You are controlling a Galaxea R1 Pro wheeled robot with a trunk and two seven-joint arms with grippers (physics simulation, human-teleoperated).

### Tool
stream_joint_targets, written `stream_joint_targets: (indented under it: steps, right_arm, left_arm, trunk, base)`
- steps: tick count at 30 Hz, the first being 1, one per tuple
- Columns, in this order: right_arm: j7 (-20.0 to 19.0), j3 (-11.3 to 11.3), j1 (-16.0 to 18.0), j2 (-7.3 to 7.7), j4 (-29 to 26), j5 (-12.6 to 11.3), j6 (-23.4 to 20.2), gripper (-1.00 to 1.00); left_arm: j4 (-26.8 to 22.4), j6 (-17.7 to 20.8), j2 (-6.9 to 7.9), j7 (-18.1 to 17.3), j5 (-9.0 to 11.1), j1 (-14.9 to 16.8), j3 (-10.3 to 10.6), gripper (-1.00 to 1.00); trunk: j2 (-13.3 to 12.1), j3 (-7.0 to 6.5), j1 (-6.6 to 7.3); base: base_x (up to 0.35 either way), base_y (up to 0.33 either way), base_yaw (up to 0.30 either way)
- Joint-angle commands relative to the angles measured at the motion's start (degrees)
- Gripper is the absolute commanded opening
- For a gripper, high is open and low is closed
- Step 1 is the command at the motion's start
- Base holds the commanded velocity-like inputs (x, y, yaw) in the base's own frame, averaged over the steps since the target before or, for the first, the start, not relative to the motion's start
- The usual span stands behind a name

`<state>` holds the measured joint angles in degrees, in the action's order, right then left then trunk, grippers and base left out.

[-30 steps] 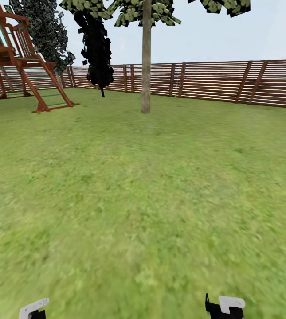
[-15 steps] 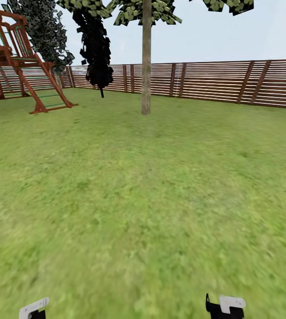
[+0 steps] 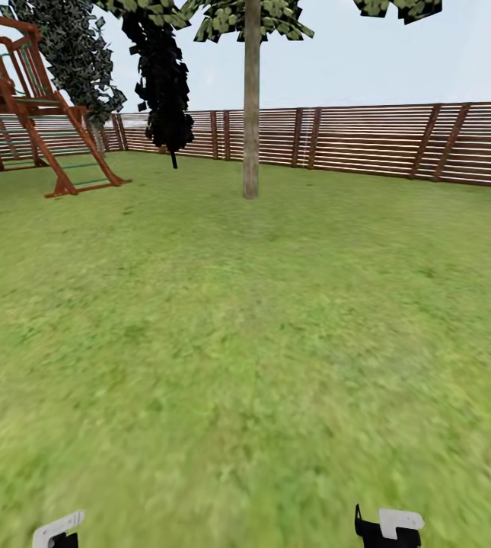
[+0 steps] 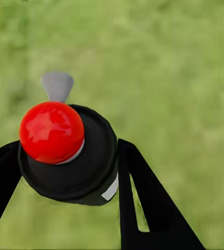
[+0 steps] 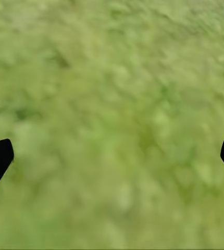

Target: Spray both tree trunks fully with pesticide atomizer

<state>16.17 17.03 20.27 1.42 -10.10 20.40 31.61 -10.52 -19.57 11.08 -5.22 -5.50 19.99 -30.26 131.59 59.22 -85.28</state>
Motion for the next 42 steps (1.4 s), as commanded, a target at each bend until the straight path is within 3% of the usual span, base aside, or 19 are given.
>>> stream_joint_targets:
  steps: [1,42]
  right_arm:
    - [0.28,0.29,0.04,-0.01,0.08,0.61,0.13,1.0]
    - [0.35,0.29,0.03,-0.15,0.08,0.61,0.12,1.0]
  left_arm:
    - [0.06,-0.21,0.0,-0.23,-0.57,0.05,-0.5,-1.0]
    - [0.06,-0.21,0.0,-0.23,-0.57,0.04,-0.48,-1.0]
  trunk:
    - [0.02,0.05,-0.03]
    - [0.02,0.05,-0.03]
  base:
    - [0.34,0.0,0.0]
    - [0.34,0.0,0.0]
